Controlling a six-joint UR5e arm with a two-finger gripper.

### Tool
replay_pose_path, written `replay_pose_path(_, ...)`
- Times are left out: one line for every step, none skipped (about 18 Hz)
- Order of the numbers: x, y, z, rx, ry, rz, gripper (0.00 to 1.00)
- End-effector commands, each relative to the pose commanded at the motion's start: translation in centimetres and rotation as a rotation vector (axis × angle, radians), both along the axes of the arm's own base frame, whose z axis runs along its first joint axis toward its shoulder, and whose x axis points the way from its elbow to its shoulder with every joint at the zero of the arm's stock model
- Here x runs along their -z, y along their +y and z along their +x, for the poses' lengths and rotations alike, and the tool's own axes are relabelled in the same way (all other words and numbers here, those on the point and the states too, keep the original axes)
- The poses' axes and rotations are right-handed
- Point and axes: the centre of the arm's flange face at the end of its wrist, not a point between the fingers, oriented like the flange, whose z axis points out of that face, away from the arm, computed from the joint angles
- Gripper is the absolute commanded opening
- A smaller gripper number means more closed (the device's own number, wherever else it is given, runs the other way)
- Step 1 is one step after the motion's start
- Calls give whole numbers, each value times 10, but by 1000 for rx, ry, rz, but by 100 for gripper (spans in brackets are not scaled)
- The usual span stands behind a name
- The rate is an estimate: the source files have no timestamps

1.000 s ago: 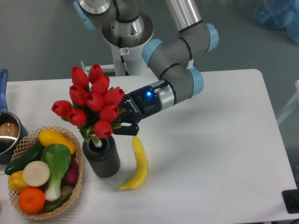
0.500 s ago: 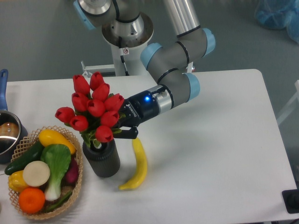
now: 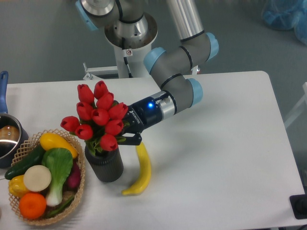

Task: Insert the flowers into the vase
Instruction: 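Push the tulip stems down into the vase, adjusting the bunch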

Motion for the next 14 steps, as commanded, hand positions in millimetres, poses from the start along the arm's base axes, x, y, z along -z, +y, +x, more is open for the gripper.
replay_pose_path(2, 0, 0, 0, -1, -1, 29)
replay_pose_path(4, 0, -1, 0, -4, -3, 29)
replay_pose_path(5, 0, -2, -2, -4, -5, 29)
replay_pose_path(5, 0, -2, -2, -6, -6, 29)
replay_pose_path(6, 0, -1, -2, -7, -6, 29)
replay_pose_path(7, 0, -1, -1, -7, -9, 29)
replay_pose_path(8, 0, -1, -1, -9, -9, 29)
replay_pose_path(8, 0, -1, -1, -9, -9, 29)
replay_pose_path(7, 0, -2, -1, -7, -9, 29)
replay_pose_path(8, 0, -1, -1, -9, -9, 29)
replay_pose_path(10, 0, -1, -1, -14, -13, 29)
replay_pose_path(11, 0, -1, -1, -14, -13, 29)
replay_pose_path(11, 0, -1, -1, -15, -14, 29)
replay_pose_path(12, -1, 0, -1, -17, -17, 29)
